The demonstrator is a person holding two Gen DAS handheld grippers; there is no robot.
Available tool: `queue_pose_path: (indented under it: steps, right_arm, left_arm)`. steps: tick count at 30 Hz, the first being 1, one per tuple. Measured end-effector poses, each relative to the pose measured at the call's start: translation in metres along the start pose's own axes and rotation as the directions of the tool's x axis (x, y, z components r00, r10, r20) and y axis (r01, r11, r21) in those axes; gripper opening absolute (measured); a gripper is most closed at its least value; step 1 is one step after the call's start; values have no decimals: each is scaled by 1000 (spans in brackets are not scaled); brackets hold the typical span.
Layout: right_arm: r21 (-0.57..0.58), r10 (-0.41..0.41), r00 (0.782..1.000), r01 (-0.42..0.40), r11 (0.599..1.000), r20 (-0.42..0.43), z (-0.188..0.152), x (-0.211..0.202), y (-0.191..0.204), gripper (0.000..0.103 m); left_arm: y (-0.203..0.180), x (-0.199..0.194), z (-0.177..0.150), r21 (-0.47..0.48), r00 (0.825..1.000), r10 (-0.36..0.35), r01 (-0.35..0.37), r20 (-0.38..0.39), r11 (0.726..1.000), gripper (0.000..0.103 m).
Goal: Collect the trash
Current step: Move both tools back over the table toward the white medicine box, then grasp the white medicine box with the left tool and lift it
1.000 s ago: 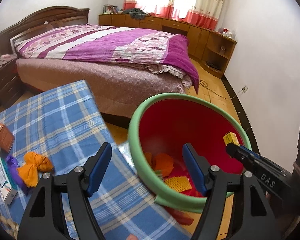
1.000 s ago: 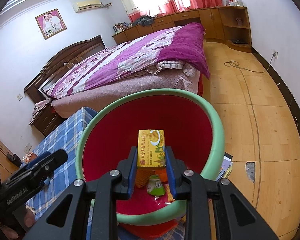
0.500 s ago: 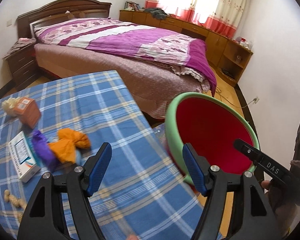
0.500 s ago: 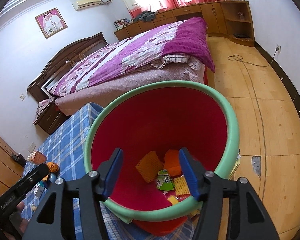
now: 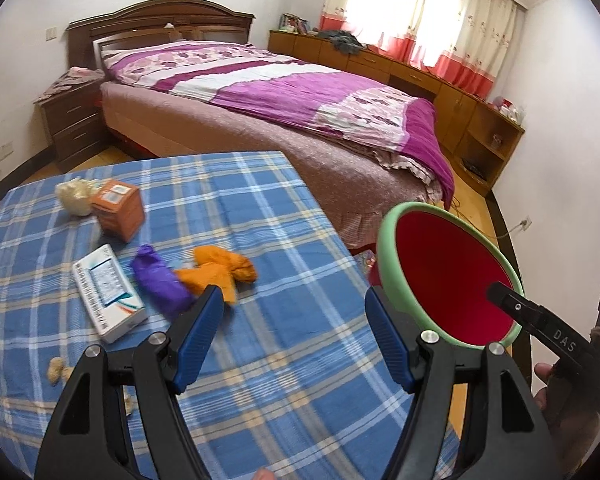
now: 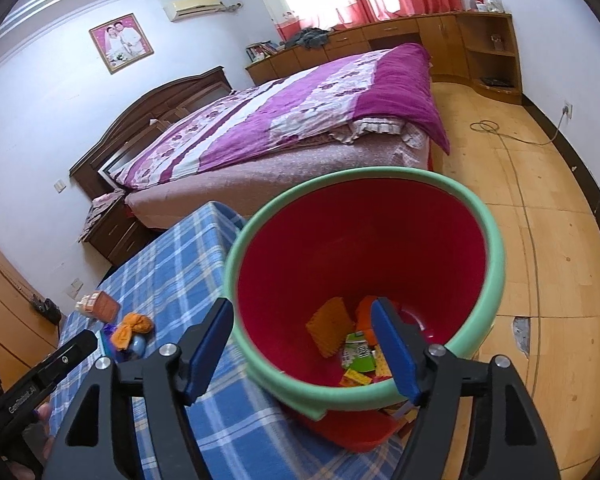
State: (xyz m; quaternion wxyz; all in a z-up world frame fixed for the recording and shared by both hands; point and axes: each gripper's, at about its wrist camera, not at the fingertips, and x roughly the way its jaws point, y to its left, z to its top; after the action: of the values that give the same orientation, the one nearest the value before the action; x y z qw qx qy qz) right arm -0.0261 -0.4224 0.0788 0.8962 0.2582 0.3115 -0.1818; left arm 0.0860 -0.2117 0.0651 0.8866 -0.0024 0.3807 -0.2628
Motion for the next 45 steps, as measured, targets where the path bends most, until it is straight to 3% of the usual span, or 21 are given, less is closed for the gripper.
queue_pose_path:
  steps: [8,19,31,41,45]
  right_arm:
    - [-35,34,999,-34,999,5,-6,-7,33,77]
    - [-70,39,999,-40,997,-9,-13,-2,64,83]
    - [-42,43,998,-45,998,-42,-13,18,59,83]
    - [-11,48,997,-49,999,-64,-11,34,49,83]
    - [-13,52,996,-53,999,-72,-13,37,48,83]
  left_arm:
    - [35,-16,-1,-61,998,57,-56,20,997,73]
    - [89,-17,-7,-133,988,155,-155,-8,979,73]
    - [128,22,-7,-196,966,240,-255,-100,947,73]
    - [142,61,1,-179,928,336,-362,-160,915,73]
    - [147,70,2,-189,923,338,-370,-182,909,73]
